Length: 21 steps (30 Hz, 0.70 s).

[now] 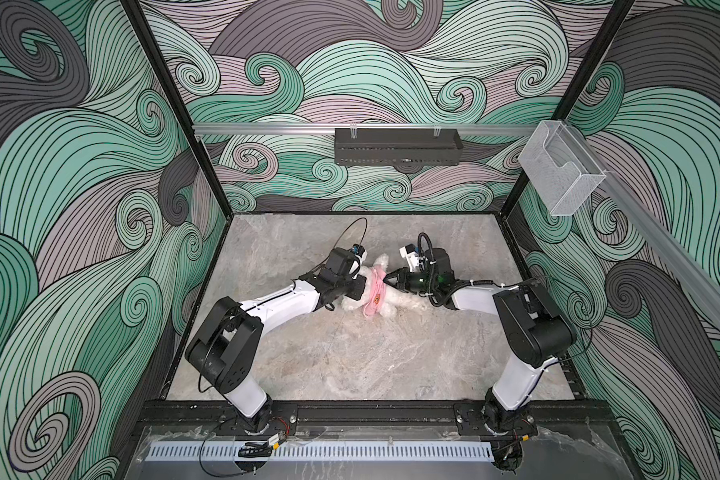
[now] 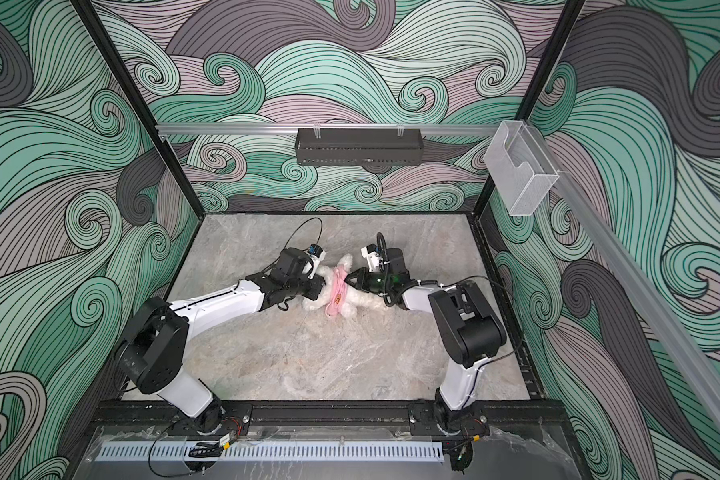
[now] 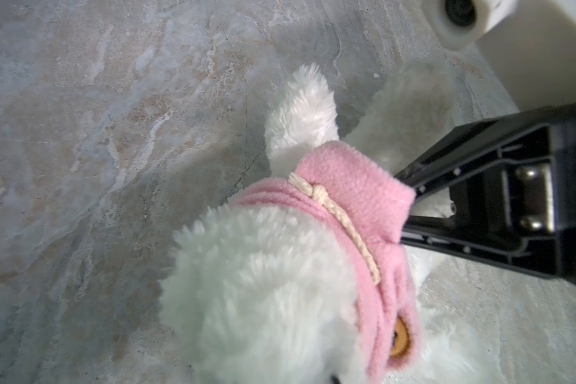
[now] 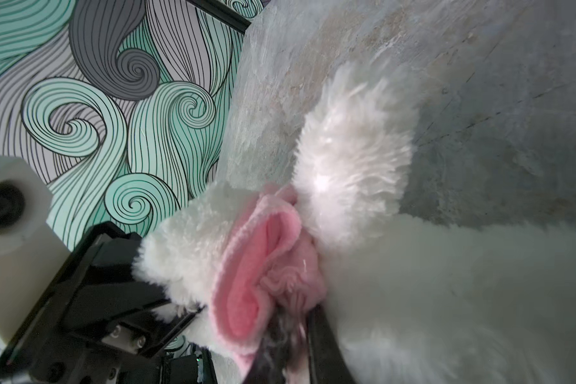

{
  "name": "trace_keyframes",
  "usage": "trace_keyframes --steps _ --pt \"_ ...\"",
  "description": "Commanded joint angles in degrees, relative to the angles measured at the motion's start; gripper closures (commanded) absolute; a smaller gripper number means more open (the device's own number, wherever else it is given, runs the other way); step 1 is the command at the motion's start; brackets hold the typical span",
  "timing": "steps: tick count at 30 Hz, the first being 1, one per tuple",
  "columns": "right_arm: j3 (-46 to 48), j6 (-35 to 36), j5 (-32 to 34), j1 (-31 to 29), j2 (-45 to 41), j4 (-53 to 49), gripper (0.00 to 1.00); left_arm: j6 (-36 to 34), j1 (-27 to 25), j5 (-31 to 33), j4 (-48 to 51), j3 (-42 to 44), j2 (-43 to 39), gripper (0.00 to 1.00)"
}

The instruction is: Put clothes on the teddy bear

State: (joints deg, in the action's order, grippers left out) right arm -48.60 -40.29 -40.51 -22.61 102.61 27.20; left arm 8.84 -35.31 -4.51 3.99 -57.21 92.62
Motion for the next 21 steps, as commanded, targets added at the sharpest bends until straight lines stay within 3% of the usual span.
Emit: trace_keyframes --steps 1,4,9,12,16,21 --pt "1.7 -1.9 4.7 0.4 -1.0 5.2 1.00 -2.4 -0.3 -3.3 -3.1 -0.1 -2.7 1.00" --pt "5.1 1.1 13.9 2.8 -6.4 -1.4 1.00 -2.4 -0.2 0.1 -5.2 2.7 -5.0 1.00" --pt "12.9 2.4 27.4 4.5 -16.1 -2.7 1.00 -10.3 -0.3 -4.4 -17.7 13.2 -10.2 1.00" --pt "16.3 2.2 32.5 5.8 -20.3 -2.4 1.00 -14.4 -0.3 -5.3 -17.0 14.9 -10.8 1.00" --pt "20.7 -1.1 34.3 11.0 -23.8 -0.7 1.00 -20.5 -0.4 -9.2 -14.9 17.0 -13.7 1.00" --pt "22.7 -3.5 29.6 17.5 -25.7 0.6 1.00 -27.5 -1.2 -8.8 -7.4 15.2 -12.6 1.00"
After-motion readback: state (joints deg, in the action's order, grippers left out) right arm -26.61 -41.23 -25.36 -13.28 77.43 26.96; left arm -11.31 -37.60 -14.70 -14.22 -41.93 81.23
